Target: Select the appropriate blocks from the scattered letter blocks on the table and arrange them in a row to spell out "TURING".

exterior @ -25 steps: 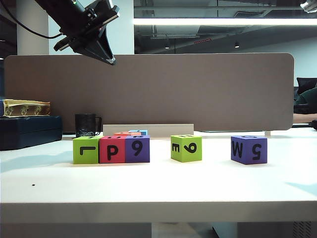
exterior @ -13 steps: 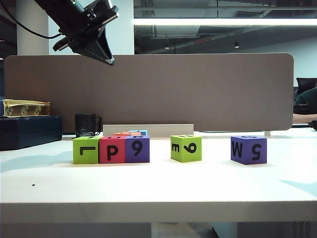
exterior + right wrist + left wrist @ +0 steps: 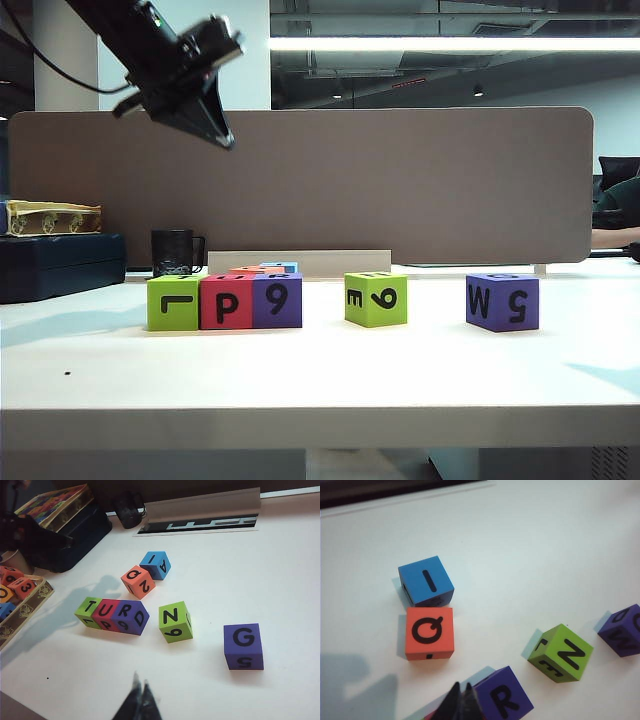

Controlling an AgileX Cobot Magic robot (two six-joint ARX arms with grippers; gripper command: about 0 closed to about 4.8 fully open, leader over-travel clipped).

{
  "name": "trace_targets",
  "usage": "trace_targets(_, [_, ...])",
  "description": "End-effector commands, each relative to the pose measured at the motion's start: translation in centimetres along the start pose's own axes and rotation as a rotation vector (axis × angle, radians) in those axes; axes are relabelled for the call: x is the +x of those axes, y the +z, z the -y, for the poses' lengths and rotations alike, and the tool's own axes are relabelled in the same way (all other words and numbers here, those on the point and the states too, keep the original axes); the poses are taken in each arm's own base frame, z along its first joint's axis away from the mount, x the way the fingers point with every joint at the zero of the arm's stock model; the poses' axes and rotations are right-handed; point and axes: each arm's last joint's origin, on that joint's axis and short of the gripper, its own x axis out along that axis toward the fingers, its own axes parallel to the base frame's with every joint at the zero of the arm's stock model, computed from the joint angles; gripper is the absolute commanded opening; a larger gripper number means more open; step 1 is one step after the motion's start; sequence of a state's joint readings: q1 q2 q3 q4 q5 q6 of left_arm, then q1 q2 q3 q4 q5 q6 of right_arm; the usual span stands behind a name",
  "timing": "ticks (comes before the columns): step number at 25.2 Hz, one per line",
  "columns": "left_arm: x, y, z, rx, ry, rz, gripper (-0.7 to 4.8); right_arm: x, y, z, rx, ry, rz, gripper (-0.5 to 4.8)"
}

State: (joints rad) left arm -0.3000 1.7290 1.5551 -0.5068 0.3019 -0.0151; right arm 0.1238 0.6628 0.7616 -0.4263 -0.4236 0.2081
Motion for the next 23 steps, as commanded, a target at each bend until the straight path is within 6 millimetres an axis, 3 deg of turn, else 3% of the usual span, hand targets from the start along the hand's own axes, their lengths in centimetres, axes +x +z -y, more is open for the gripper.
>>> trace_targets(1, [0.8,0.7,0.3,0.003,0.01,-0.032,-0.06,-0.1,0.2,-0.1,-0.007,0.007,0.006,-0.01])
trace_targets(7, [3.5,2.7,0.5,0.012,0.047,-0.03,-0.06,-0.1,0.1,-0.1,-0.006,0.005,0.004,0.0])
trace_targets(11, [6.5,3.8,1.2,-0.013,0.077,-0.018,-0.05,-0.1,0.1,-0.1,-0.006,0.006,0.003,0.0])
trace_targets(17, [9.4,4.0,2.9,0.002,0.052,-0.029,-0.05,-0.1,0.0,0.0,0.002,0.003,-0.014,0.0])
trace_targets(23, [11.8,4.1,2.4,-0.059,0.075,-0.026,-0.01,-0.1,-0.3,0.0,0.015,-0.004,-0.041,0.0])
